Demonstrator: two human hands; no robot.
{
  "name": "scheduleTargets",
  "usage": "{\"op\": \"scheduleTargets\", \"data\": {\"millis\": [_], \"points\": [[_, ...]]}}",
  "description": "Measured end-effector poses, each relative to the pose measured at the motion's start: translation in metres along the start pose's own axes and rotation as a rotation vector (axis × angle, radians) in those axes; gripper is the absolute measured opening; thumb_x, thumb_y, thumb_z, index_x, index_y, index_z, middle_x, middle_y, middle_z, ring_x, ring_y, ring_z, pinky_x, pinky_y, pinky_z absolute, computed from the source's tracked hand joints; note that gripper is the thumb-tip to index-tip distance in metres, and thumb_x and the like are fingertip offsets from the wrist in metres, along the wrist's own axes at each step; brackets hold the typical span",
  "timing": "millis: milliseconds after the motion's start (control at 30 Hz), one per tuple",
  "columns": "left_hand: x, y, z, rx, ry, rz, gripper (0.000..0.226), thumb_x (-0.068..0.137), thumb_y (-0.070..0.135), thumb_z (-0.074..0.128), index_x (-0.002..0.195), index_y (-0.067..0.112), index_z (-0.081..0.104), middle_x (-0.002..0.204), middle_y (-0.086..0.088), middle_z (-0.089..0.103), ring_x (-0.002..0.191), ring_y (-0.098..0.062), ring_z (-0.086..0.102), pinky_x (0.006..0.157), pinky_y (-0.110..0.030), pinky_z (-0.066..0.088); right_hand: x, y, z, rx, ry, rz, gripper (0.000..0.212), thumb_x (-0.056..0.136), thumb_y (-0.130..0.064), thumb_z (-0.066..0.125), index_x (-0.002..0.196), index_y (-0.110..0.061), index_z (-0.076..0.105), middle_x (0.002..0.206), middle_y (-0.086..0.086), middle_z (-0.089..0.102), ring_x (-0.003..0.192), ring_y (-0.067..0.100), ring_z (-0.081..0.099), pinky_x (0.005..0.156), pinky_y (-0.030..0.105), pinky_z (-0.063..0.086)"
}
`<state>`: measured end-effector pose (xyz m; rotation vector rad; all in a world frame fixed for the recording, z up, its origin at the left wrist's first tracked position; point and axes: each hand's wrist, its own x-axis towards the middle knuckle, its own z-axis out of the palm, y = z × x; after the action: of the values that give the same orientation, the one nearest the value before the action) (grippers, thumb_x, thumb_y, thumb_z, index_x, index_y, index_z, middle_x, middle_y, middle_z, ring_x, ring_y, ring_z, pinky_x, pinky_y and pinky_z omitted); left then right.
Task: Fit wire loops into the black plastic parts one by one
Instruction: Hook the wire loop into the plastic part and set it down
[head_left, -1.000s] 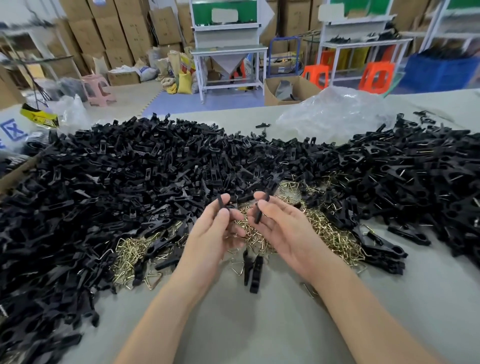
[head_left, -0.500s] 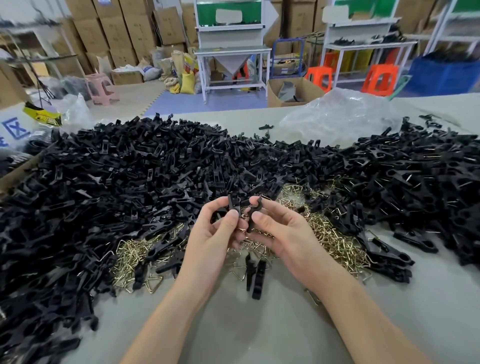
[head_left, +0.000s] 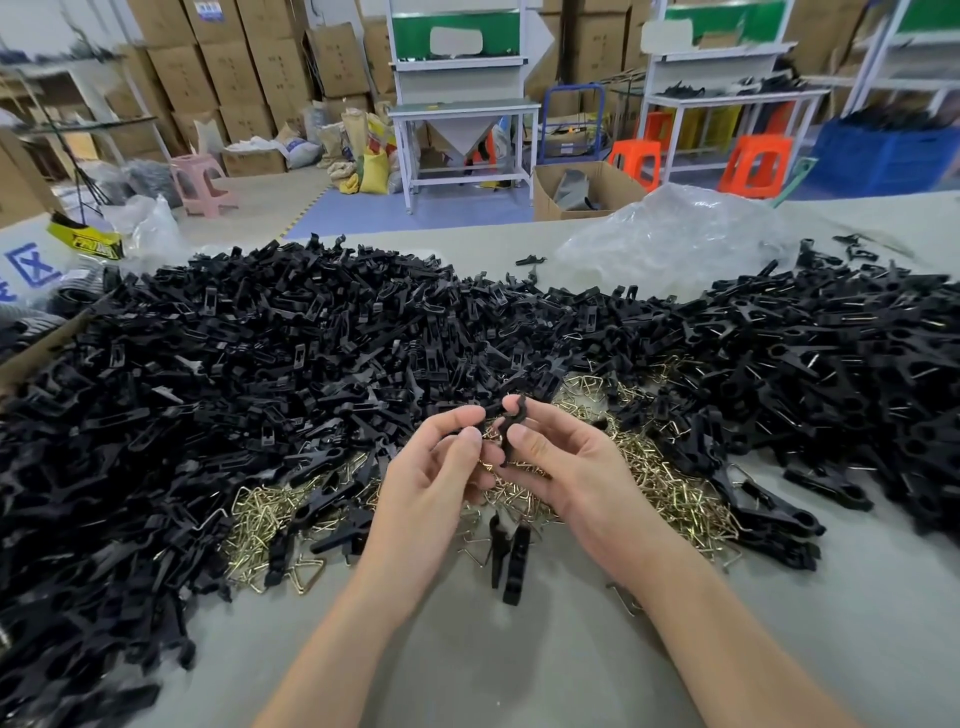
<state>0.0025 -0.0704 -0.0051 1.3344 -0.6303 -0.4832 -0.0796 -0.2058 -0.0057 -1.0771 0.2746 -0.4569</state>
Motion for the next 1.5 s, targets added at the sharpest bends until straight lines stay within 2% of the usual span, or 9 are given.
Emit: {"op": "scheduleTargets", "data": {"millis": [133,233,300,400,633,733,933,1167,1500], "points": [[-0.0007,-0.0002,0.0016,0.088,-0.005,0.068,0.027,0.095,0.029,0.063,0.120,0.037,0.065,0.099,0.001,0.076,0.086,-0.006,0.068,0.080,-0.018,0.052,0.0002,-0.0001,0.0002,0.028,-0.015,-0.019,0.036,0.079,-0.015,0.074,0.115,-0.014,0.074,0.107,0.009,0.076,0.100,0.024,0.073,0.086,0.038,0.061],[-0.0006,0.0001,0.0018,0.141,0.045,0.107,0.024,0.101,0.017,0.058,0.117,0.032,0.068,0.084,0.004,0.074,0.076,-0.004,0.065,0.073,-0.015,0.051,-0.0010,-0.0008,0.0004,-0.034,-0.005,-0.036,0.035,0.077,-0.020,0.076,0.112,-0.020,0.077,0.112,0.008,0.076,0.105,0.026,0.073,0.090,0.039,0.060],[-0.0009,0.0004,0.0009,0.195,0.078,0.124,0.021,0.100,0.024,0.059,0.111,0.037,0.070,0.079,0.009,0.068,0.071,-0.005,0.060,0.067,-0.016,0.049,-0.0018,-0.0014,0.0010,-0.072,-0.001,-0.052,0.037,0.075,-0.023,0.078,0.112,-0.022,0.077,0.113,0.007,0.076,0.105,0.024,0.072,0.090,0.037,0.060],[-0.0010,0.0021,-0.0017,0.245,0.125,0.128,0.015,0.093,0.042,0.061,0.102,0.045,0.072,0.097,0.008,0.071,0.079,-0.008,0.063,0.069,-0.022,0.054,-0.0033,-0.0020,0.0032,-0.109,-0.010,-0.061,0.036,0.075,-0.026,0.078,0.112,-0.026,0.077,0.113,0.006,0.076,0.104,0.022,0.073,0.086,0.032,0.060],[-0.0048,0.0037,0.0000,0.246,0.136,0.098,0.034,0.091,0.058,0.049,0.104,0.038,0.073,0.060,0.021,0.057,0.053,0.003,0.048,0.053,-0.021,0.045,-0.0062,-0.0036,0.0050,-0.146,-0.036,-0.060,0.032,0.078,-0.023,0.076,0.110,-0.031,0.079,0.114,0.004,0.076,0.107,0.020,0.073,0.084,0.028,0.059],[-0.0034,0.0021,-0.0007,0.227,0.097,0.050,0.037,0.093,0.053,0.047,0.114,0.036,0.072,0.055,0.018,0.052,0.051,-0.002,0.046,0.051,-0.018,0.042,-0.0069,-0.0039,0.0055,-0.161,-0.049,-0.054,0.032,0.079,-0.024,0.076,0.110,-0.032,0.078,0.115,0.003,0.075,0.108,0.020,0.072,0.084,0.028,0.059],[0.0017,-0.0002,-0.0025,0.106,0.053,-0.024,0.030,0.103,0.013,0.052,0.118,0.035,0.066,0.084,0.006,0.074,0.082,-0.010,0.068,0.082,-0.024,0.056,-0.0067,-0.0031,0.0049,-0.174,-0.046,-0.053,0.031,0.080,-0.024,0.076,0.111,-0.028,0.077,0.116,0.006,0.075,0.108,0.027,0.072,0.088,0.035,0.060],[-0.0007,0.0007,0.0003,0.092,0.109,-0.022,0.019,0.098,0.018,0.062,0.113,0.029,0.069,0.092,0.009,0.075,0.084,-0.005,0.069,0.074,-0.016,0.053,-0.0064,-0.0024,0.0050,-0.169,-0.032,-0.051,0.027,0.080,-0.021,0.077,0.106,-0.030,0.079,0.108,0.003,0.077,0.102,0.020,0.074,0.083,0.028,0.060],[-0.0022,0.0003,0.0044,0.050,0.137,-0.012,0.012,0.096,0.021,0.065,0.105,0.028,0.069,0.091,0.007,0.073,0.081,-0.010,0.066,0.072,-0.022,0.054,-0.0048,-0.0020,0.0027,-0.156,-0.033,-0.041,0.027,0.081,-0.022,0.077,0.107,-0.029,0.078,0.110,0.004,0.077,0.102,0.021,0.074,0.083,0.029,0.059]]}}
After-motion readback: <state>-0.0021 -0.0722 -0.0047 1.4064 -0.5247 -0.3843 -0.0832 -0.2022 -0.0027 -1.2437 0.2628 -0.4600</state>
